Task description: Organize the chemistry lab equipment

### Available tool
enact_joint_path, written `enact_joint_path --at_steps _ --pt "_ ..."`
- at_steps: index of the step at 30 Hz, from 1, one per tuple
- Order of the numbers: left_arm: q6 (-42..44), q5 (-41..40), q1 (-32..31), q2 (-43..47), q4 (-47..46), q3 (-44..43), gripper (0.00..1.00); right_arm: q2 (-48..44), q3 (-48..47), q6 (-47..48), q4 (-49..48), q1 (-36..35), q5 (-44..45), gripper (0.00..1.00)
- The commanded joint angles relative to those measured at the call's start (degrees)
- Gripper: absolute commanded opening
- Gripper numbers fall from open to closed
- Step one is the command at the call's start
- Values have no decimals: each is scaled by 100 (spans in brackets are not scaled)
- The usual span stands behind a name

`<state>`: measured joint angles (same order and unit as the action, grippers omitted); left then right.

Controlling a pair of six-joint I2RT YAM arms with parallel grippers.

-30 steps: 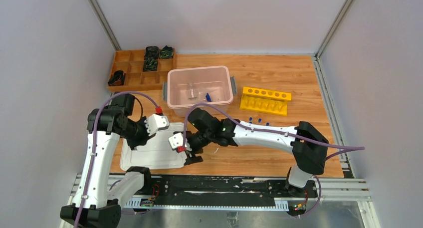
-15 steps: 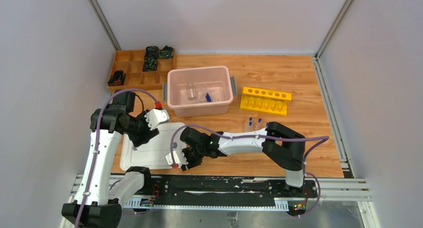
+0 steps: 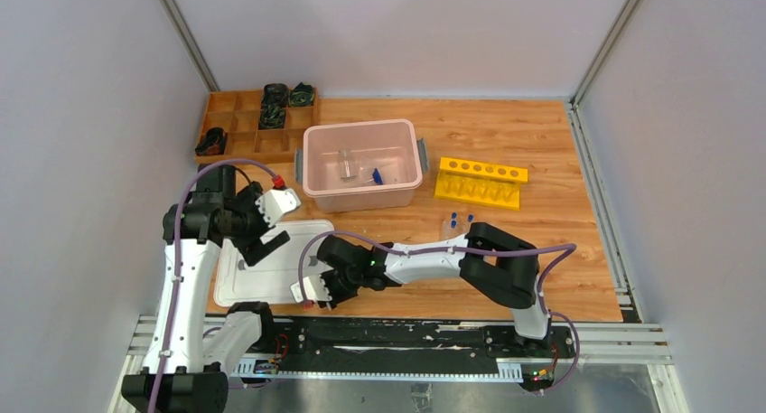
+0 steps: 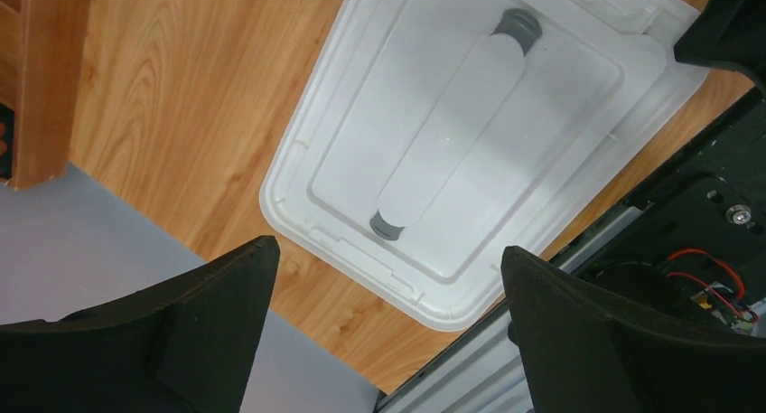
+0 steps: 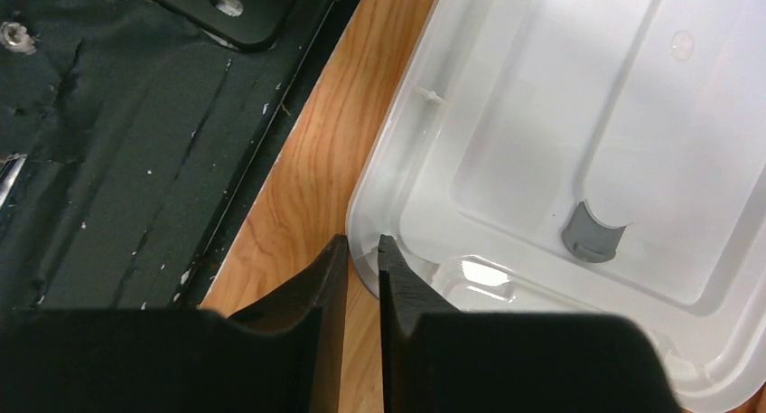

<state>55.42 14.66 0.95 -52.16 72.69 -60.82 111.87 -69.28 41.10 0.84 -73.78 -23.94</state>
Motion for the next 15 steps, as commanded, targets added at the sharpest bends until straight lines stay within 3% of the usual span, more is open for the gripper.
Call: enact_joint_path --at_steps 1,4,9,15 --pt "241 553 268 278 -516 162 100 291 -82 -129 48 -66 200 16" --pt "404 742 294 486 -841 421 100 263 -72 -301 -23 6 229 0" --pt "842 1196 299 737 -908 630 100 -345 269 -928 -640 297 -48 0" --pt "1708 1676 294 1149 -889 878 100 -1101 748 -1907 -1760 864 -1014 0"
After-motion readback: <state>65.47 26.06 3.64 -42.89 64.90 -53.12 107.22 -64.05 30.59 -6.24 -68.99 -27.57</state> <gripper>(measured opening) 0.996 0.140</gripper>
